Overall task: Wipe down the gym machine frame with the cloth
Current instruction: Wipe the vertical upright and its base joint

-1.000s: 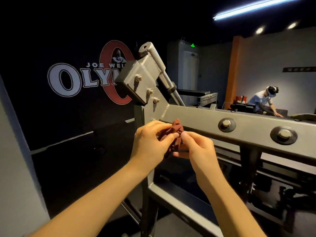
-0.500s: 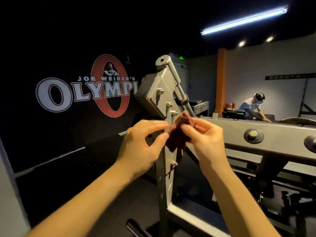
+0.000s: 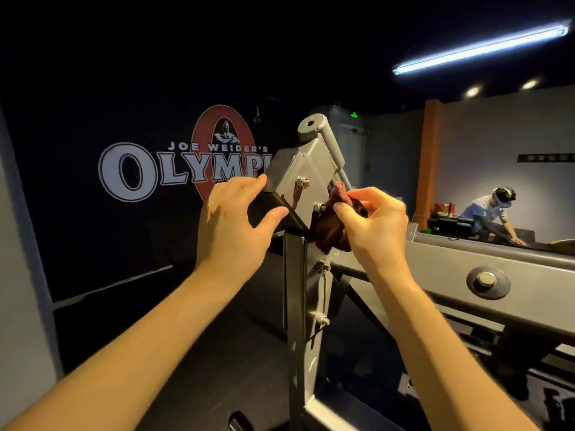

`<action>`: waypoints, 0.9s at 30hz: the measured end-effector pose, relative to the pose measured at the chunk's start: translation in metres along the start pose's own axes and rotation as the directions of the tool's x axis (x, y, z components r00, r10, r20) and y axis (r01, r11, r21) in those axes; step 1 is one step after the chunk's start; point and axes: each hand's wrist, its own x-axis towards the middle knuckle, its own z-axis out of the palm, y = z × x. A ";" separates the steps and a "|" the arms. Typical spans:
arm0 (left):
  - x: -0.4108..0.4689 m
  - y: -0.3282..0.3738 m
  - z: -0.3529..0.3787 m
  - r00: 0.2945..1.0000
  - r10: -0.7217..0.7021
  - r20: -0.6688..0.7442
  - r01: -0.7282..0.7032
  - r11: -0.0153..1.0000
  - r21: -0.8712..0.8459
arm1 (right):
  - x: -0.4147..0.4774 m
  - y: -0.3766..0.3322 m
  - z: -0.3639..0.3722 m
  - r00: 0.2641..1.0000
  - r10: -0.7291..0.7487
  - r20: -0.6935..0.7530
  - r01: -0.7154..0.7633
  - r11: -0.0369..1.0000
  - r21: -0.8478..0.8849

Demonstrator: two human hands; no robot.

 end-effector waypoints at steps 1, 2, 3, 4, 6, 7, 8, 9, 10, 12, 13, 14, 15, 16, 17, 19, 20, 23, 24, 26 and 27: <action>0.001 0.000 0.000 1.000 0.001 -0.007 -0.001 1.000 0.001 | 0.008 -0.003 -0.002 1.000 -0.020 -0.018 0.020 1.000 -0.001; 0.002 0.000 -0.001 1.000 -0.001 -0.009 0.001 1.000 0.002 | 0.017 -0.008 -0.002 0.998 -0.049 -0.042 0.049 0.999 0.000; 0.002 0.001 -0.001 1.000 -0.004 -0.008 0.004 1.000 0.000 | 0.025 -0.014 0.002 0.995 -0.075 -0.058 0.075 0.997 0.001; 0.003 0.002 -0.001 1.000 -0.010 -0.004 0.010 1.000 -0.003 | 0.030 -0.020 0.008 0.993 -0.096 -0.064 0.096 0.995 0.004; 0.003 0.002 -0.002 1.000 -0.017 0.001 0.017 1.000 -0.014 | 0.029 -0.026 0.020 0.990 -0.124 -0.071 0.124 0.992 0.007; 0.003 0.001 -0.002 1.000 -0.016 0.000 0.016 1.000 -0.023 | 0.022 -0.027 0.024 0.988 -0.139 -0.071 0.140 0.990 0.013; 0.003 0.001 -0.002 1.000 -0.013 -0.009 0.012 0.999 -0.033 | 0.012 -0.028 0.026 0.984 -0.165 -0.063 0.166 0.986 0.016; 0.003 0.001 -0.002 1.000 -0.009 -0.022 0.008 0.999 -0.041 | 0.003 -0.027 0.026 0.979 -0.197 -0.044 0.198 0.980 0.008; 0.004 0.000 -0.001 0.999 -0.006 -0.034 0.004 0.999 -0.045 | -0.005 -0.026 0.025 0.974 -0.225 -0.020 0.225 0.974 -0.002; 0.004 0.001 -0.001 0.998 0.001 -0.056 -0.004 0.999 -0.051 | -0.008 -0.024 0.020 0.970 -0.243 0.030 0.243 0.970 0.001; 0.005 0.002 0.000 0.998 0.000 -0.064 -0.004 0.999 -0.054 | -0.007 -0.025 0.016 0.972 -0.229 0.059 0.228 0.973 0.024; 0.006 0.003 0.000 0.998 -0.001 -0.068 -0.003 0.998 -0.055 | -0.004 -0.025 0.012 0.977 -0.196 0.087 0.191 0.979 0.066; 0.006 0.003 0.001 0.998 -0.002 -0.069 -0.002 0.998 -0.055 | -0.001 -0.026 0.008 0.983 -0.144 0.116 0.132 0.986 0.106; 0.006 0.002 0.002 0.997 -0.002 -0.073 -0.002 0.999 -0.054 | 0.001 -0.028 0.003 0.985 -0.094 0.144 0.074 0.988 0.135; 0.006 0.001 0.003 0.997 -0.004 -0.078 0.000 0.998 -0.055 | 0.002 -0.029 -0.002 0.985 -0.057 0.164 0.032 0.988 0.149; 0.005 -0.001 0.005 0.996 -0.011 -0.084 0.006 0.998 -0.064 | 0.000 -0.032 -0.011 0.981 -0.042 0.188 0.009 0.985 0.173; 0.005 -0.002 0.006 0.996 -0.014 -0.084 0.008 0.998 -0.070 | -0.004 -0.034 -0.014 0.979 -0.055 0.195 0.018 0.982 0.189; 0.005 -0.005 0.007 0.996 -0.022 -0.084 0.015 0.996 -0.086 | -0.026 -0.029 -0.015 0.976 -0.113 0.187 0.078 0.980 0.181; 0.003 -0.006 0.006 0.996 -0.023 -0.087 0.015 0.996 -0.092 | -0.034 -0.025 -0.016 0.978 -0.122 0.168 0.093 0.981 0.170; -0.007 -0.008 0.007 0.996 -0.045 -0.083 0.035 0.992 -0.117 | -0.043 -0.013 -0.016 0.986 -0.133 0.096 0.121 0.985 0.123; -0.016 -0.011 0.008 0.995 -0.073 -0.070 0.064 0.989 -0.130 | -0.045 -0.007 -0.016 0.991 -0.126 0.055 0.121 0.989 0.085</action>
